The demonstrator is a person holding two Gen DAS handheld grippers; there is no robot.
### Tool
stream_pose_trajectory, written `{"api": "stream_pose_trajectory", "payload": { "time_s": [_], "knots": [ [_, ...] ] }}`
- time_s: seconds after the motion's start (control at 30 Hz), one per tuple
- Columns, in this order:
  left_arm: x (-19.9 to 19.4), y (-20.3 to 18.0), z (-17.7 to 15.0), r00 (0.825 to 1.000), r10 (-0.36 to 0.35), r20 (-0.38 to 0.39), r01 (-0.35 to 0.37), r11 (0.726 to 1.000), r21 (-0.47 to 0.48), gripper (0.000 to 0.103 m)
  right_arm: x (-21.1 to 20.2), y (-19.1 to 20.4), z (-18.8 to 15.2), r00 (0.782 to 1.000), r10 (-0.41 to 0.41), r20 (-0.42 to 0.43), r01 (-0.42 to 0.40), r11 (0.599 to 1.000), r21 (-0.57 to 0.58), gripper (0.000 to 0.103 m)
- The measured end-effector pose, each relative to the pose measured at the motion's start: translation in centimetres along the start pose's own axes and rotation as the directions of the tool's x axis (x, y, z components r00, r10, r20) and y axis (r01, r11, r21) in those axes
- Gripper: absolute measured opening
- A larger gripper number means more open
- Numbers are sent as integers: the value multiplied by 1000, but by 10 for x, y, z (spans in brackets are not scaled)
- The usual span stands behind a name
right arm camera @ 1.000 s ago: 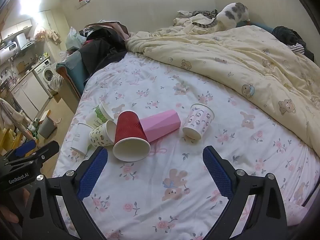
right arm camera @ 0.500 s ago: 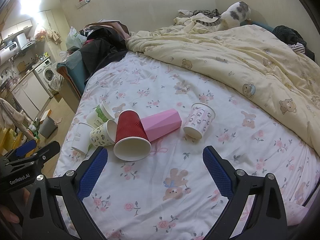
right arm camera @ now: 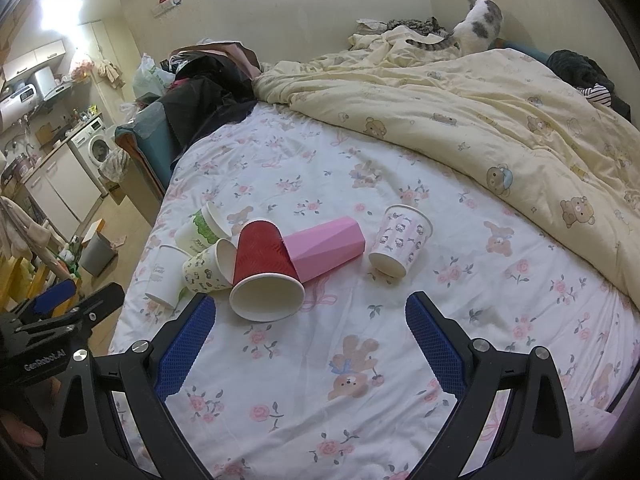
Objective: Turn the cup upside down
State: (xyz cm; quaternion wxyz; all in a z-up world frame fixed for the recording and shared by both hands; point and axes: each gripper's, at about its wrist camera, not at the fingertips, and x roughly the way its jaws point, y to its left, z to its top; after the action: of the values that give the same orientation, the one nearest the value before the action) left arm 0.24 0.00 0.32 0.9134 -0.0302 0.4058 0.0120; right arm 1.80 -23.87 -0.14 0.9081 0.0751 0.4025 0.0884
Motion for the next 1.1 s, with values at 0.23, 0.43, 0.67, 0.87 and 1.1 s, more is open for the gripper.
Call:
{"api": "stream_pose_trajectory", "payload": {
  "time_s": [0.23, 0.43, 0.67, 0.87, 1.1],
  "knots": [
    [-4, 3, 2, 1000, -1, 7, 1, 1000, -2, 103, 1, 6, -5, 1000, 3, -4, -3, 1000, 2, 98],
    [-2, 0, -1, 1000, -7, 5, 7, 1000, 1, 103, 1, 10, -6, 1000, 4, -6, -4, 1000, 2, 98],
    [-2, 0, -1, 1000, -6, 5, 6, 1000, 3, 103, 1, 8, -5, 1000, 3, -6, -3, 1000, 1, 98],
    [-2, 0, -1, 1000, -6, 6, 6, 1000, 3, 103, 2, 8, -5, 1000, 3, -7, -3, 1000, 1, 98],
    [-2, 0, -2, 1000, -6, 5, 6, 1000, 2, 103, 2, 5, -4, 1000, 3, -8, -3, 1000, 0, 98]
  ]
}}
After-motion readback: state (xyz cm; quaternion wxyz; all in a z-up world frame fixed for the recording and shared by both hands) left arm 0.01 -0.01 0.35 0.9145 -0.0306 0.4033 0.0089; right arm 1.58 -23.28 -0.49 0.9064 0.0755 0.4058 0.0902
